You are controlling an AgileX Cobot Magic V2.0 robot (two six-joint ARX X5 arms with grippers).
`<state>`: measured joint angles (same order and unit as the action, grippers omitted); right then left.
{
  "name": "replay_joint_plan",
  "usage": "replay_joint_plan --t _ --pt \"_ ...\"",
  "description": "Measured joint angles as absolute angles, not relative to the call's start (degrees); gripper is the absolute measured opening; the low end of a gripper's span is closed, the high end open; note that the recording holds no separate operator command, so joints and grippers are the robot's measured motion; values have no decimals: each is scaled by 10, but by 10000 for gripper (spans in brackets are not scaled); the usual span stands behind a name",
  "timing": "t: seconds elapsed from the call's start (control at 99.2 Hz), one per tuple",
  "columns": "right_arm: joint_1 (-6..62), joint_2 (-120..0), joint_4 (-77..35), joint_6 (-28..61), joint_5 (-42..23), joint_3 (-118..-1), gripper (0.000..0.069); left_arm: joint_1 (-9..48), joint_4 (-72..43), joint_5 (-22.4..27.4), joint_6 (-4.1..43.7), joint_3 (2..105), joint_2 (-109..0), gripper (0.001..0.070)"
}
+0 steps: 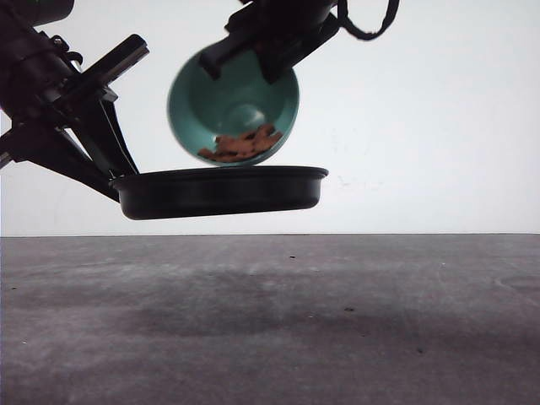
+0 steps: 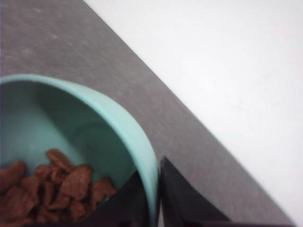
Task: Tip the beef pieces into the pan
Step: 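Tilt the green bowl over the held pan to pour the cubes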
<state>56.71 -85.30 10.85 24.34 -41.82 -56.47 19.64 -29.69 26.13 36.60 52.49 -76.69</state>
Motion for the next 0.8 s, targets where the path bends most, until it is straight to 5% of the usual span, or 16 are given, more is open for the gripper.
replay_joint_plan --t 0.797 --pt "570 -853 333 337 -440 -534 16 193 -328 243 356 549 -767 52"
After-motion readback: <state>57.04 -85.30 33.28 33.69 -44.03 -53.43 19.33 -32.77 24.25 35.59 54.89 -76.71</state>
